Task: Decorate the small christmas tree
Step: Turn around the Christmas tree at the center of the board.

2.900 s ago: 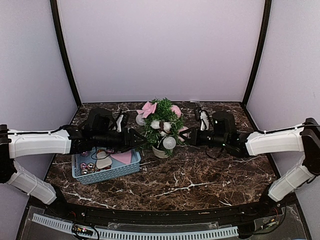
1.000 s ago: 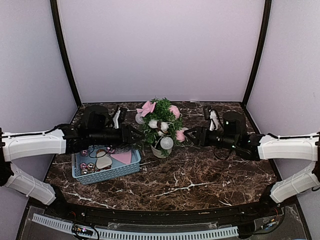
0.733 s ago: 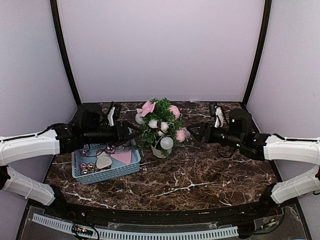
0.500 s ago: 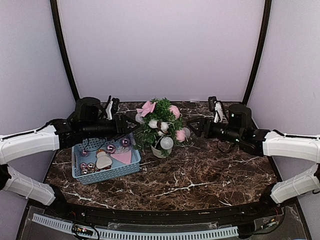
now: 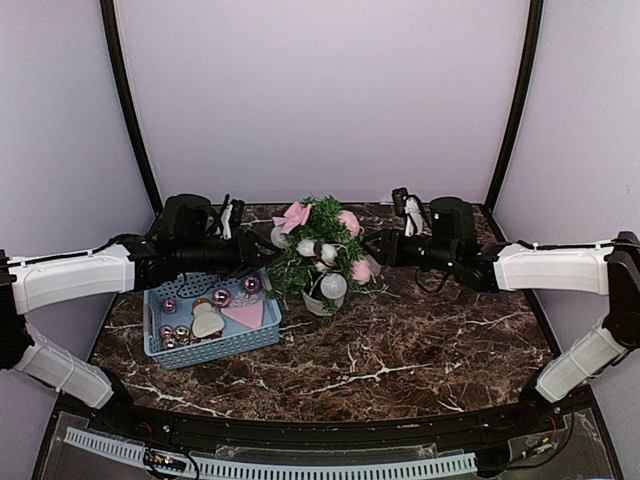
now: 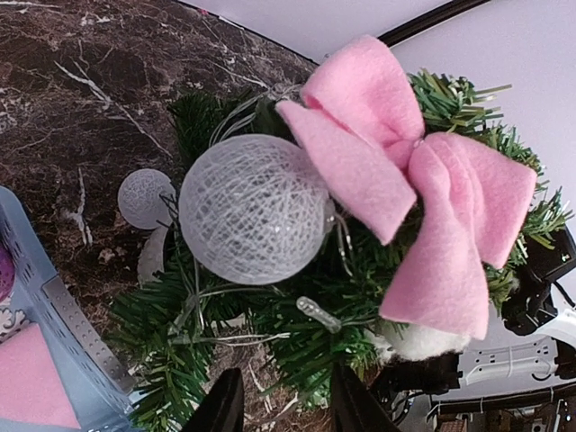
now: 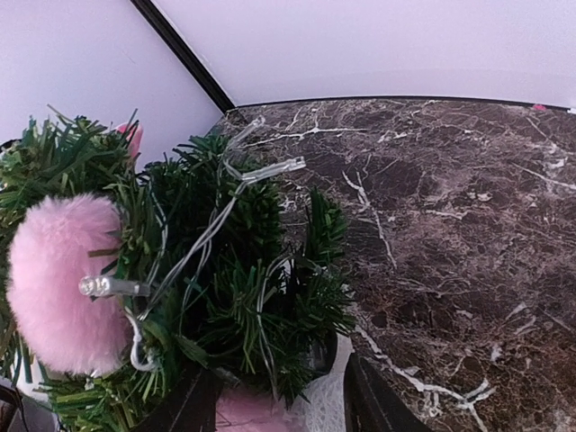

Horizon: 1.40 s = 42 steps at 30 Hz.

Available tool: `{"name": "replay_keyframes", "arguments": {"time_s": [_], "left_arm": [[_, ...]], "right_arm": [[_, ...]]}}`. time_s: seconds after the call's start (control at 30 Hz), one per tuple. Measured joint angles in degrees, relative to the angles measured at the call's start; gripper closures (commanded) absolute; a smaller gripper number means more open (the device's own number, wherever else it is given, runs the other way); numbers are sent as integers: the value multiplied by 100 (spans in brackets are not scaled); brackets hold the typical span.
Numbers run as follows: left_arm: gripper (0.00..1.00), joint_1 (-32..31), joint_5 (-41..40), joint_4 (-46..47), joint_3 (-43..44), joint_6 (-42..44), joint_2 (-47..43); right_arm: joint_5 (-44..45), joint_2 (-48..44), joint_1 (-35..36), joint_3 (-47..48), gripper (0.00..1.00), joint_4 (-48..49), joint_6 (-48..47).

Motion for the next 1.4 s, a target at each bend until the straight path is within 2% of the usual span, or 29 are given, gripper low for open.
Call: {"name": "replay_keyframes", "arguments": {"time_s": [0.23,0.43,1.03,1.4], "left_arm": [[75,83,181,210,31,24,339],[78,234,310,509,48,70,507],[79,496,890,977,813,450,1611],[80,623,1298,1185,1252,542,2221]], "right_arm": [[-627,212,-15,103,76,179,-153],[-1093,168,-2,94,82,190,-249],[-1189,-356,612,-177,83,-46,-105],[-732,-369,968,-186,72,-68,227]]}}
